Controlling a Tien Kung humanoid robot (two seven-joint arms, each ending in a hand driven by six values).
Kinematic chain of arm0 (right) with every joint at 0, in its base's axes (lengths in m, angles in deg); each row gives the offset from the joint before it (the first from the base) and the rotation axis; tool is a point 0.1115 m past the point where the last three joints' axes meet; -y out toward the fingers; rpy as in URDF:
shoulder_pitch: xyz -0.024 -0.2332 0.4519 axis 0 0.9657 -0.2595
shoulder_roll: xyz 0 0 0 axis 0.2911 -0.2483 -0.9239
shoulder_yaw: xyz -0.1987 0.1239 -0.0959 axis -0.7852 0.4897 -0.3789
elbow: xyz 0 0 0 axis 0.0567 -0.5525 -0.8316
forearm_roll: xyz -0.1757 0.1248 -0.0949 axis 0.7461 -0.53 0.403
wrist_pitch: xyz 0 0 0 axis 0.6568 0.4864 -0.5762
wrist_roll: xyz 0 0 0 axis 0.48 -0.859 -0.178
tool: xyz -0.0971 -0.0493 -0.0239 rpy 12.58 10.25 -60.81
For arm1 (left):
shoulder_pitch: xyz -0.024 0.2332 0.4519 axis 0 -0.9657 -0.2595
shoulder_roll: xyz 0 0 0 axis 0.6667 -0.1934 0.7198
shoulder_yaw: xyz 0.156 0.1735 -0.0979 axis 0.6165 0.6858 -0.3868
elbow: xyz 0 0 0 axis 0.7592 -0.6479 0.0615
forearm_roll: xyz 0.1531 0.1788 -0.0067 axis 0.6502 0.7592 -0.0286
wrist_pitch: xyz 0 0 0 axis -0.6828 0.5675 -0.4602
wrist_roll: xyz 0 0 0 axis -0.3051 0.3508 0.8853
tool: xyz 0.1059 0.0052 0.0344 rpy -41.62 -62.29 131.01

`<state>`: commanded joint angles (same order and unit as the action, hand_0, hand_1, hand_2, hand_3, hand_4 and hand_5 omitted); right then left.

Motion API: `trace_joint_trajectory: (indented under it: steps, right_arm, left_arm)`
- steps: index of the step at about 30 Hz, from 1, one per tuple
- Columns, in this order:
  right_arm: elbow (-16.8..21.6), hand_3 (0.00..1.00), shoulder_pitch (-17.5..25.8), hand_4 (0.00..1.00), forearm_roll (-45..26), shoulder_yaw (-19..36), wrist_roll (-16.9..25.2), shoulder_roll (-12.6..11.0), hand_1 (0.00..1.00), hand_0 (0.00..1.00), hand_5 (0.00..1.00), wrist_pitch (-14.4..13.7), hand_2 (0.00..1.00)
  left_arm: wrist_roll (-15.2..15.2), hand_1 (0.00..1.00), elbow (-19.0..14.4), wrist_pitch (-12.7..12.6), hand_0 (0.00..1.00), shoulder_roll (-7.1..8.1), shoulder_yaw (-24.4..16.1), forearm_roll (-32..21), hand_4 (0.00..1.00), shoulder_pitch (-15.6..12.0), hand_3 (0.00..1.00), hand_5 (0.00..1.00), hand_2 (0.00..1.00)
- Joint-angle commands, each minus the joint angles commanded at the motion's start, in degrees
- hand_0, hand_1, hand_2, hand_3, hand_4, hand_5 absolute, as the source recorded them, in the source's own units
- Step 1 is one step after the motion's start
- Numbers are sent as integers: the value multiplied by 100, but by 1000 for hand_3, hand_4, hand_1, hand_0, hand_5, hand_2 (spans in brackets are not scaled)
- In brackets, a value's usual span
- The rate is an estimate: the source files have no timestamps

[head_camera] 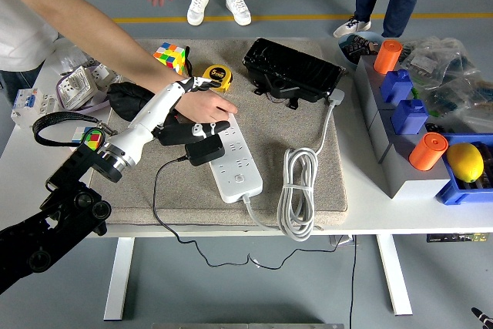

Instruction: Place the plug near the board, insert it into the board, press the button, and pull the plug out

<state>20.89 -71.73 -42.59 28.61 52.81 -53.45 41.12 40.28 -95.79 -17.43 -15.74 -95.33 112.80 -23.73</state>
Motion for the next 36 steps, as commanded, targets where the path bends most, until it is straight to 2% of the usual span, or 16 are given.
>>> trace_joint_trajectory:
  steps: [2,3,8,9,14,15,20,21,25,36]
  right_arm:
    - [5,549,8,993,3,4,-1,1,621,606,407,0,621]
    - [6,549,13,993,4,8,-2,3,621,606,407,0,621]
    - [5,549,23,993,10,26,-1,17,621,606,407,0,621]
    - [6,549,23,993,11,30,0,19,620,606,407,-2,621]
    - [14,549,5,993,14,41,1,22,620,606,407,-2,621]
    - [13,549,7,993,15,46,1,25,621,606,407,-2,621]
    - [7,549,26,993,18,56,1,32,621,606,407,-2,621]
    - [5,549,30,993,19,56,1,32,620,606,406,-2,621]
    - [5,549,39,993,22,45,1,32,620,606,406,-1,621]
    - [26,549,53,991,42,43,0,16,620,606,405,-1,620]
  left_arm:
    - [53,842,65,-8,826,-24,5,100,998,18,808,665,862]
    - [47,774,128,-59,780,-46,22,161,998,36,794,610,793]
    - [138,774,338,-165,780,-129,123,393,998,107,794,610,793]
    - [146,685,380,-181,722,-144,150,421,998,121,753,545,688]
    - [254,685,573,-195,722,-219,313,668,998,199,753,545,688]
    - [289,624,615,-195,648,-236,360,720,998,214,705,470,632]
    - [362,624,821,-224,648,-298,520,865,998,267,705,470,632]
    - [359,602,858,-233,606,-308,547,888,998,278,689,448,613]
    - [360,602,1039,-275,606,-357,618,985,998,331,689,448,613]
    - [360,622,1445,-393,604,-394,719,1256,998,435,682,418,625]
